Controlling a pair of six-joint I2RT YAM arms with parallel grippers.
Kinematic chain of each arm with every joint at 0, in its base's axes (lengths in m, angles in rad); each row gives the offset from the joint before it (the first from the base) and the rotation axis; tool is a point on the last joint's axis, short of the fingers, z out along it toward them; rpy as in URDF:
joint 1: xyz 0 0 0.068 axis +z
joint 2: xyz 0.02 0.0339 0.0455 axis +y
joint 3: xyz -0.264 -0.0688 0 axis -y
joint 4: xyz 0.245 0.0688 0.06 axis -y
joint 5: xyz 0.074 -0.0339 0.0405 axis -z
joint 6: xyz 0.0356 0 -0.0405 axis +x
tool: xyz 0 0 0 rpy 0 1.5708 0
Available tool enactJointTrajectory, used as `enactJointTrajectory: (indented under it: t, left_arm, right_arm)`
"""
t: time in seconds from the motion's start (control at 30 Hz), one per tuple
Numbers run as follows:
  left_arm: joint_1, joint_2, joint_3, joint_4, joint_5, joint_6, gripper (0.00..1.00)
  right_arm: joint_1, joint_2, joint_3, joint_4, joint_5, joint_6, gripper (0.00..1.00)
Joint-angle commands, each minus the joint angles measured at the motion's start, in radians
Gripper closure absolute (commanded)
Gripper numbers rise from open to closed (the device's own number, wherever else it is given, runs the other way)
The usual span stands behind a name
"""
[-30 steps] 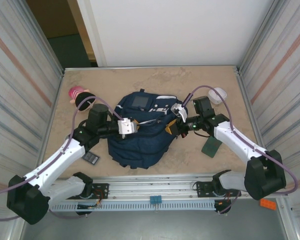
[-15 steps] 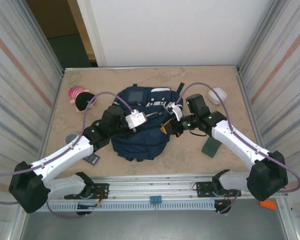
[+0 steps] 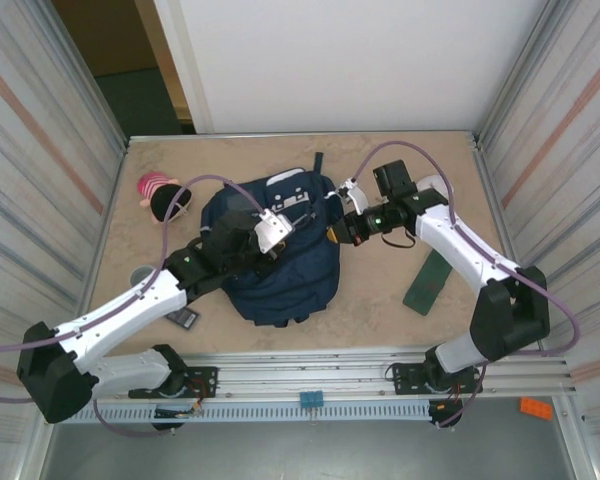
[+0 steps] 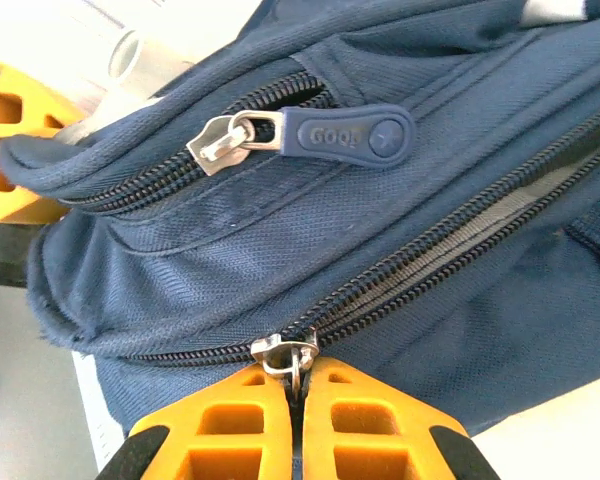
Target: Pack the student bag
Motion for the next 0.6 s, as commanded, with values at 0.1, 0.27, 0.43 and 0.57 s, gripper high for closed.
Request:
enactJointTrajectory:
  t: [0.1,0.27,0.43,0.57]
  left_arm:
    - [0.000,0.058,0.114,-0.035,-0.075,-0.202,1.00]
    - [0.018,0.170,0.208,-0.055,-0.160,-0.232,1.00]
    - [0.034,0.265,0.279,-0.079,-0.157,-0.248,1.00]
    - [0.035,0.299,0.286,-0.043,-0.140,-0.283,1.00]
  right_arm:
    - [0.019,0.026,0.093,-0.148,-0.021,-0.100,1.00]
    - [0.057,-0.005,0.095,-0.218,-0.020,-0.100,1.00]
    - [0.090,-0.038,0.082,-0.232,-0.032,-0.046,1.00]
    - [0.115,-0.047,0.064,-0.192,-0.037,0.085,1.00]
